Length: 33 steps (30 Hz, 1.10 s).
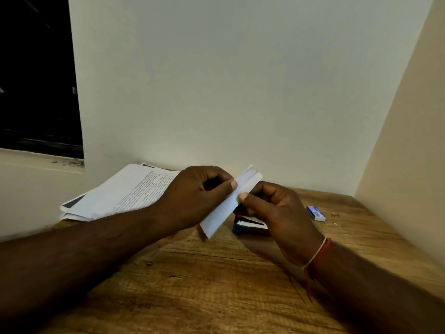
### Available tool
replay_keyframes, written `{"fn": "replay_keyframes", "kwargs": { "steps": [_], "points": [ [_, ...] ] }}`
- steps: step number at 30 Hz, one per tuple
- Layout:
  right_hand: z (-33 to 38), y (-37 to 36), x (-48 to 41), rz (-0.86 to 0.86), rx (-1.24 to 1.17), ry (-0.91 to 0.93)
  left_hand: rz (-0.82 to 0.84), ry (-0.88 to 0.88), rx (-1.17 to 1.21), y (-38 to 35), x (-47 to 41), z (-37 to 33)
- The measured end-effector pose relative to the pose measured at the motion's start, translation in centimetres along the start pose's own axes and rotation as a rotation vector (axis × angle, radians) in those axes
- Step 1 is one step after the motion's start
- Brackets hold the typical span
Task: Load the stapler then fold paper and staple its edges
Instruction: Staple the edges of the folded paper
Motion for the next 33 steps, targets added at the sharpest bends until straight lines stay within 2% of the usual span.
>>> {"fn": "replay_keyframes", "kwargs": {
  "steps": [2, 5, 7, 10, 13, 20, 28, 33],
  "points": [
    [0.8, 0.3, 0.0, -0.007, -0.021, 0.057, -0.034, -0.006, 0.057, 0.5, -0.2, 0.0],
    [1.4, 2.9, -0.3, -0.209, 0.018, 0.125, -0.114, 0.082, 0.262, 1.5, -0.3, 0.6],
    [0.7, 4.7, -0.6, -0.317, 0.049, 0.059, -0.114, 0.163, 0.366, 1.6, -0.4, 1.0],
    [-0.9, 4.0, -1.5, -0.185, -0.004, -0.072, -0.065, 0.268, 0.514, 0.6, -0.1, 1.8],
    [-1.1, 2.8, -1.4, -0.113, -0.01, -0.068, -0.071, 0.331, 0.593, -0.1, 0.3, 2.6],
    [-0.6, 3.1, -1.3, -0.124, -0.071, -0.042, -0.099, 0.24, 0.462, 0.5, -0.3, 3.3],
    [-0.8, 2.9, -1.4, -0.115, -0.094, -0.037, -0.093, 0.221, 0.516, 0.0, -0.2, 3.4],
    [-1.0, 3.1, -1.4, -0.12, -0.088, -0.061, -0.121, 0.191, 0.458, 0.3, 0.1, 2.9]
  ]
}}
Point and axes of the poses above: each hand's wrist, its own x-axis away from the middle knuckle, its own y-axis out of the back of the hand, z = x × y, the point moved 10 cm from there along -x, towards the middle knuckle, and after that the axes turned 6 degrees about -y, right-handed, at the moved point
